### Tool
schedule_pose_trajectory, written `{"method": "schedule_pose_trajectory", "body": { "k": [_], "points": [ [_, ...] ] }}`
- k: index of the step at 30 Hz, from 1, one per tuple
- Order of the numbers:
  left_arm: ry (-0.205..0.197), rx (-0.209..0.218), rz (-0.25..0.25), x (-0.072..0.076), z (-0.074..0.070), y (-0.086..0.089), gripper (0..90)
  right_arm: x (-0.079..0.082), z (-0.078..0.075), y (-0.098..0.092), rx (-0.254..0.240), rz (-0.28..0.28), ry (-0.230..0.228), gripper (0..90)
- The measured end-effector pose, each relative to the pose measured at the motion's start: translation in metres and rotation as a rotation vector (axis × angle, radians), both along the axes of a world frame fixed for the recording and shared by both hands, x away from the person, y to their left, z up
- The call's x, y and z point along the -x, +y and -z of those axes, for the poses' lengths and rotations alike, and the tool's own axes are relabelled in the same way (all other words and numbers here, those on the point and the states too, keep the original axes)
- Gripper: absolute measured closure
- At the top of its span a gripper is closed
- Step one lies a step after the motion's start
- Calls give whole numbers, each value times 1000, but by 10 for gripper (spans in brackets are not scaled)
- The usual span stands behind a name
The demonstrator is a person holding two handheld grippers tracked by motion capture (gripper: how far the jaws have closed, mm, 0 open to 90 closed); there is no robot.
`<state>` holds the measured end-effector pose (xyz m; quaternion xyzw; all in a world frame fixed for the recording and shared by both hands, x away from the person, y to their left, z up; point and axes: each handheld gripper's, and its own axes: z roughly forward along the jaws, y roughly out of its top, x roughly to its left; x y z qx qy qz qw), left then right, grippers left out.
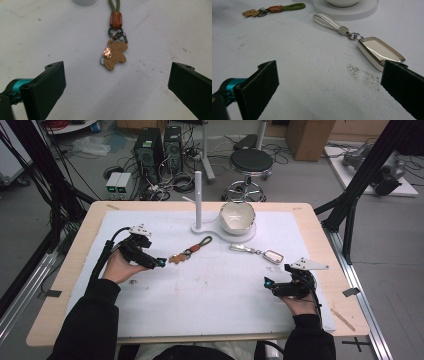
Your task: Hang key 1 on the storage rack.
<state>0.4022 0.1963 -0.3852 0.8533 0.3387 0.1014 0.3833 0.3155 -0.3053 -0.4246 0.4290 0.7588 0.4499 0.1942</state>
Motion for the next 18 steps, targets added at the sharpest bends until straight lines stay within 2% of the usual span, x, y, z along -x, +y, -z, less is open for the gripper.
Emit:
{"method": "schedule_pose_trajectory", "body": {
  "k": [3, 7, 9, 12, 18],
  "points": [
    [-9, -7, 20, -6, -5, -12, 20, 0, -1, 1, -5, 1, 0, 6],
    [-40, -37, 29, -11, -6, -27, 19, 0, 0, 0, 0, -2, -4, 6],
    [-42, -39, 40, -14, -5, -33, 19, 0, 0, 0, 4, -1, 2, 6],
    [-21, -46, 59, -21, -2, -45, 20, 0, 0, 1, 14, -3, 2, 6],
    [-12, -50, 89, -30, -1, -61, 36, -1, 1, 2, 19, -2, 4, 6]
  ]
}}
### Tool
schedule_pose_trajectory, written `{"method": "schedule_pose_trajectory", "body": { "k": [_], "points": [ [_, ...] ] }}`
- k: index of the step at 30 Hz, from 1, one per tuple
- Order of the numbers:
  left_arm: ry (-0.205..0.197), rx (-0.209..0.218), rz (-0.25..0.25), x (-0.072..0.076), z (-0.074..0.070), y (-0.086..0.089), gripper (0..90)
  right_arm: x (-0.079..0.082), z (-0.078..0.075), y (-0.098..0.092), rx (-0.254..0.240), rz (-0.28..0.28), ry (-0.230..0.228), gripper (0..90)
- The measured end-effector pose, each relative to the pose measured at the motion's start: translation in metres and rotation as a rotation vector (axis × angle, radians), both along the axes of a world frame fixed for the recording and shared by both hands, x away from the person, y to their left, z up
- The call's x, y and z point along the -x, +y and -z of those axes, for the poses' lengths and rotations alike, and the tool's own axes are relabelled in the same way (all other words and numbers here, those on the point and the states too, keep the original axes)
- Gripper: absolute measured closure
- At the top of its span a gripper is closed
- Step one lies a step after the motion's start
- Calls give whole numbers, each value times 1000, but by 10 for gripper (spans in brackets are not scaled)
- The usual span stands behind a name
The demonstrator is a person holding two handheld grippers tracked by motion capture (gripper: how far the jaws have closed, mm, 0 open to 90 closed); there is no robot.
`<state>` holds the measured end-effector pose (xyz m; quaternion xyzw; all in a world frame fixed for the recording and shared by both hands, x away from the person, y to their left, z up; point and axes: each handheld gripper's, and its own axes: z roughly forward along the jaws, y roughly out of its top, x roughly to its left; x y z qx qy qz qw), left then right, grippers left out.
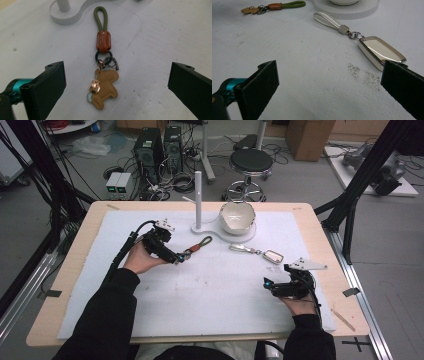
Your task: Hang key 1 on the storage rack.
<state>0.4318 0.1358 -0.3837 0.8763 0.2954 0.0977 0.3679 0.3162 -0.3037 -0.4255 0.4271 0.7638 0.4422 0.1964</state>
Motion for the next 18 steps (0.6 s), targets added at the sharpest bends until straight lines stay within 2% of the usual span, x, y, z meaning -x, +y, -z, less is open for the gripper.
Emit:
{"method": "schedule_pose_trajectory", "body": {
  "k": [1, 6, 10, 12, 13, 18],
  "points": [
    [-4, -4, 16, -4, -1, -8, 37, 0, 0, -1, -2, 0, 1, 6],
    [-1, -3, 33, -11, -1, -22, 37, 1, -1, -1, -5, 0, -7, 6],
    [-4, -20, 37, -14, 1, -26, 37, 1, -1, -1, -6, 1, -5, 6],
    [-15, -22, 43, -17, 2, -27, 93, 1, -1, -1, -6, 1, -6, 6],
    [-11, -9, 42, -18, 4, -28, 102, 1, -1, -1, -2, 2, -8, 6],
    [3, -20, 52, -26, 11, -35, 111, 1, -1, -1, 9, 4, -9, 6]
  ]
}}
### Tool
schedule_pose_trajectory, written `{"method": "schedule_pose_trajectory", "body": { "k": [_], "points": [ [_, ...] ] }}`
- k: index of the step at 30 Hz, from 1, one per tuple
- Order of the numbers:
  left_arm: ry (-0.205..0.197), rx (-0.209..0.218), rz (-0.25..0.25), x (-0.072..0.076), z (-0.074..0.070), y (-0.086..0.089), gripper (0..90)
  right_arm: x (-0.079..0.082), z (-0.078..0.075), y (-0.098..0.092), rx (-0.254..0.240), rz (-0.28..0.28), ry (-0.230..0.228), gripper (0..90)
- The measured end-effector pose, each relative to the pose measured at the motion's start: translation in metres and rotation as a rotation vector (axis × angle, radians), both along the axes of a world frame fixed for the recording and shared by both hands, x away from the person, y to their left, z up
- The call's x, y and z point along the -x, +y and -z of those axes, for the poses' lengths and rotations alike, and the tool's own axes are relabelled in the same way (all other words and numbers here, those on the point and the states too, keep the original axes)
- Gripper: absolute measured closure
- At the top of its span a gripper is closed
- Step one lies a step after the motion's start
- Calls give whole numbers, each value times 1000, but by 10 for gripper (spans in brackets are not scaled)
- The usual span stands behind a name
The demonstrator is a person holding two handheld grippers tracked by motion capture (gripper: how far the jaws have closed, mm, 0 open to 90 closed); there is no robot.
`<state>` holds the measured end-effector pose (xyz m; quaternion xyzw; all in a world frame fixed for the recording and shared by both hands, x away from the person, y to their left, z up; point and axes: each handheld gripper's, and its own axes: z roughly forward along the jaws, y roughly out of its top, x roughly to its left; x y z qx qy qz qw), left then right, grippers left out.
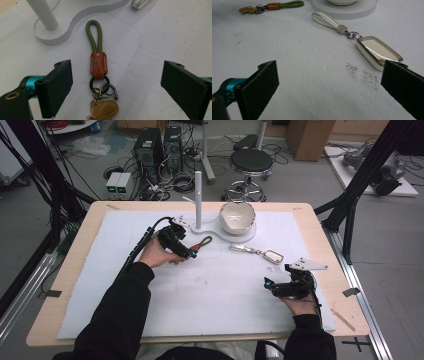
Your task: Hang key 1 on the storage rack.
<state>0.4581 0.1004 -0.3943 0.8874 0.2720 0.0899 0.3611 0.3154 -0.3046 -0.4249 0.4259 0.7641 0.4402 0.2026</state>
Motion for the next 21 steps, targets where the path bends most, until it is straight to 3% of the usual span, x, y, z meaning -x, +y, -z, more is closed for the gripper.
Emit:
{"method": "schedule_pose_trajectory", "body": {
  "k": [5, 7, 10, 15, 16, 17, 21],
  "points": [
    [17, -23, 4, -8, 9, -10, 126, 2, -1, 0, 0, 4, -1, 6],
    [42, -43, 11, -12, 16, -13, 189, 2, -1, 0, 4, 5, -1, 6],
    [42, -52, 3, -14, 18, -13, 226, 2, -1, 0, 7, 4, 0, 6],
    [19, -66, -24, -19, 22, -11, 440, 2, 0, -1, 11, 9, 3, 6],
    [10, -82, -25, -19, 23, -12, 440, 2, 0, -1, 11, 10, 3, 6],
    [-2, -95, -29, -18, 24, -13, 564, 2, 0, -1, 9, 13, -1, 6],
    [1, -120, -31, -19, 28, -14, 604, 2, 0, -1, 9, 15, -2, 6]
  ]
}}
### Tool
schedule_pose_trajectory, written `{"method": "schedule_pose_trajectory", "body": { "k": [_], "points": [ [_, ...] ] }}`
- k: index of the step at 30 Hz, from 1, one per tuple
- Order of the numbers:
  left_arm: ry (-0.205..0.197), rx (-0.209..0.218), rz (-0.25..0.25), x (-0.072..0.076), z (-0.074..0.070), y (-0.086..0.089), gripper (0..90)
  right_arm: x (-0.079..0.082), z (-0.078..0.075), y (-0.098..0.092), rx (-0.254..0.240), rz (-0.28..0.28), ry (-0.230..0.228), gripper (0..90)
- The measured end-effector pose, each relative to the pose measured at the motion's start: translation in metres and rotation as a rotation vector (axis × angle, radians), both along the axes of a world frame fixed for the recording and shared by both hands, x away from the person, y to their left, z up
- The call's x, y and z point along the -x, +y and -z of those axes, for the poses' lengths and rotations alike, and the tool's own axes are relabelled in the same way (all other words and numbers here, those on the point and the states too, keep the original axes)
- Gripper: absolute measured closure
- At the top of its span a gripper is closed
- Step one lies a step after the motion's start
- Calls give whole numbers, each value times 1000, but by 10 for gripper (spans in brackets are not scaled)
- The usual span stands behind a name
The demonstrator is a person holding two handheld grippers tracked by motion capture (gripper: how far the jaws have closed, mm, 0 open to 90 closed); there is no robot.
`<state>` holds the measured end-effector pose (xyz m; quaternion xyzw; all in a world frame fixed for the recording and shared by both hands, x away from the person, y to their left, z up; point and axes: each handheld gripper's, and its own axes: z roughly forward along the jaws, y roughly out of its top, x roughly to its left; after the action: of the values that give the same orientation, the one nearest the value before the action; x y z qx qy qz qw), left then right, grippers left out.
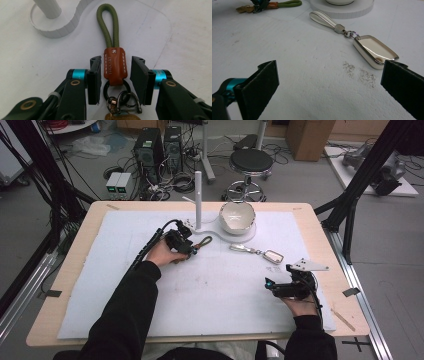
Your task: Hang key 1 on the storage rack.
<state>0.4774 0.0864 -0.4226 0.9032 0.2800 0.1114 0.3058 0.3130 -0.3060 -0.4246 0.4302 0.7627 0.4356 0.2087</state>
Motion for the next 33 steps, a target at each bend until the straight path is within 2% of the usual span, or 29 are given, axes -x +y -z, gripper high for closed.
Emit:
{"method": "schedule_pose_trajectory", "body": {
  "k": [2, 3, 10, 11, 12, 16, 18, 24, 27, 33],
  "points": [
    [8, -35, 2, -1, 6, -1, 601, 0, 0, 0, 4, 1, -1, 6],
    [13, -21, -2, -2, 6, -1, 611, 0, 0, 0, 4, 3, 0, 6],
    [30, -6, 3, -3, 5, 1, 704, 0, 1, -1, 6, 7, 2, 6],
    [43, 11, -2, -4, 4, 2, 717, 0, 1, -1, 9, 5, -1, 6],
    [43, 11, -2, -4, 4, 2, 722, 0, 1, -1, 9, 6, -1, 6],
    [85, 38, -15, -7, 3, 9, 734, 0, 0, -1, 10, 5, -5, 6],
    [86, 29, -13, -7, 1, 12, 738, 1, 0, -1, 10, 6, -2, 6],
    [76, 57, -24, -5, -11, 21, 745, 1, 0, -1, 8, 8, -2, 6],
    [69, 53, -26, -5, -14, 24, 745, 1, 0, -1, 6, 8, -4, 6],
    [56, 100, -38, -3, -27, 33, 744, 1, 0, -1, 7, 8, -4, 6]
  ]
}}
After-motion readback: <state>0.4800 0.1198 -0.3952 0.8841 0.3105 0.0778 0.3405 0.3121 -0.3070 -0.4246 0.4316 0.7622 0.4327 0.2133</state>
